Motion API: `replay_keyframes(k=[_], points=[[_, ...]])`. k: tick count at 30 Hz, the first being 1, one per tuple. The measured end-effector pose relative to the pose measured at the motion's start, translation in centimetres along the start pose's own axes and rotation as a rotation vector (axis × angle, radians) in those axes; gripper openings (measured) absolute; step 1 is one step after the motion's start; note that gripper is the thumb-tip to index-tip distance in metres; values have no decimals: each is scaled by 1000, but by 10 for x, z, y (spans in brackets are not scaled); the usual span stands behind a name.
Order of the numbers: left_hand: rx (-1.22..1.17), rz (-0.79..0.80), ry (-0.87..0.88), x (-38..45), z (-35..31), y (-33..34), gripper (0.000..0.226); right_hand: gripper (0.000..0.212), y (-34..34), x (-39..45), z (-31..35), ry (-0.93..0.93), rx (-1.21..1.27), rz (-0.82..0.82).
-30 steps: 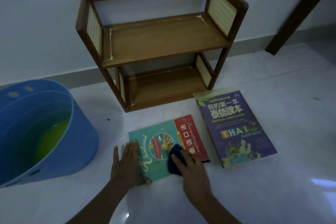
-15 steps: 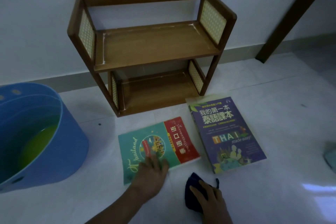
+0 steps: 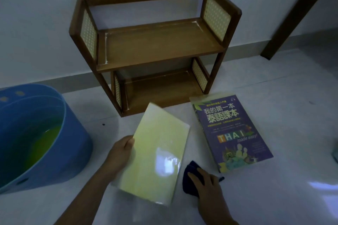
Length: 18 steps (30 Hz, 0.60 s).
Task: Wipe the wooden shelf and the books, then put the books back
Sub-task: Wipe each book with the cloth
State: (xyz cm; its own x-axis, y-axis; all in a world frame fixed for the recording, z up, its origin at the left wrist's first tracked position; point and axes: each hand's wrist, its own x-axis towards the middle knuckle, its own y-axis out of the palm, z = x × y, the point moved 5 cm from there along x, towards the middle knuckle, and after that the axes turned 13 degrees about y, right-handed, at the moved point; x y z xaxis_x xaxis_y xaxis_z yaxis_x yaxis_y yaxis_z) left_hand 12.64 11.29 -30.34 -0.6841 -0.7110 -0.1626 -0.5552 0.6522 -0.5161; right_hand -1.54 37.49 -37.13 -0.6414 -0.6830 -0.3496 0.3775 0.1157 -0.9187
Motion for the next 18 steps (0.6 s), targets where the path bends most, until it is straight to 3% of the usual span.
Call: replay_keyframes(k=[4,7,10,11,14,16,18], points=[[141,-53,-183,-26,66,18,33,63,-1,1,-3,-3,52,-10],[361,28,37,-38,68,25,34,58,2,1,-7,14,101,29],[589,385,150,-47,71,34,116,60,-7,6,-2,1,209,3],[645,472,194,-50,75,36,131,60,-15,11,3,-2,230,-19],[830,506,322,-56,79,37,145,58,-43,31,21,3,315,-163],[898,544,297,-55,78,39,144,59,-59,48,37,12,366,-248],[908,557,300,-53,75,43,143,64,-61,70,57,30,350,-220]])
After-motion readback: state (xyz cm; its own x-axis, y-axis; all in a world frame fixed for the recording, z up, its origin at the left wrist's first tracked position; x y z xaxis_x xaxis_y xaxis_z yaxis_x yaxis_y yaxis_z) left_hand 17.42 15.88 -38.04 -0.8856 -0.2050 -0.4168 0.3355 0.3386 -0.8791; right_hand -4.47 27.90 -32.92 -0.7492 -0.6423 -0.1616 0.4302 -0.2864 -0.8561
